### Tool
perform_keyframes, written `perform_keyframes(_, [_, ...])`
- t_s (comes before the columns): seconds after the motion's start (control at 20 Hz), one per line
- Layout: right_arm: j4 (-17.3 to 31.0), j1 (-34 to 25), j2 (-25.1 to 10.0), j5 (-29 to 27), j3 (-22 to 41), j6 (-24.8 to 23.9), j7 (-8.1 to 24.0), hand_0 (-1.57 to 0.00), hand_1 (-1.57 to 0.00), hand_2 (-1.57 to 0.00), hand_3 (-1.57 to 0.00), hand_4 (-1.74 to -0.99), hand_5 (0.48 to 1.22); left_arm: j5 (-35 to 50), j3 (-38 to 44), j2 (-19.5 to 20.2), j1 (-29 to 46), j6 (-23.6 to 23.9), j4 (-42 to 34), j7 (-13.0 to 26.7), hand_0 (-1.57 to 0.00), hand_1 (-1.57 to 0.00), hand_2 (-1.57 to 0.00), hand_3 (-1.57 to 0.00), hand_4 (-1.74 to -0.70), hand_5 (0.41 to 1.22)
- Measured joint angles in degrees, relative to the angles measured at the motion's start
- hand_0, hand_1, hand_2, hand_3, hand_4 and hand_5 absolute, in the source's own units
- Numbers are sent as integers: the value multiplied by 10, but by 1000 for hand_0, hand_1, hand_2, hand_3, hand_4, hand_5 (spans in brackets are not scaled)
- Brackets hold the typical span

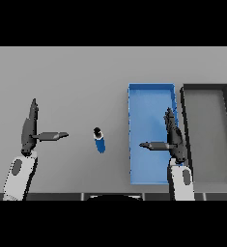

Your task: Pick up the blue pipe and place it into the blue bin.

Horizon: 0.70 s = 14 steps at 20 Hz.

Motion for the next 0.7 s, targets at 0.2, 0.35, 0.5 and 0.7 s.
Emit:
perform_keyframes(0.2, [-2, 2, -2, -2, -1, 1, -1, 1, 1, 1, 1, -1222, 603, -2, -2, -2, 2, 2, -3, -5, 1, 1, 1, 1, -1006, 586])
perform_keyframes(0.35, [-22, 22, -36, 28, 15, 16, -37, 1, 1, 1, 1, -1227, 603, -6, -18, 36, 21, -57, -11, -43, 1, 1, 1, 1, -1011, 588])
perform_keyframes(0.5, [-60, 55, -64, 62, 44, 36, -55, 1, 1, 1, 1, -1232, 599, -15, -37, 84, 46, -128, -15, -81, 1, 1, 1, 1, -1010, 589])
perform_keyframes(0.7, [-69, 52, -76, 70, 48, 39, -27, 1, 1, 1, 1, -1225, 592, -9, -44, 96, 40, -152, -25, -81, 1, 1, 1, 1, -1015, 592])
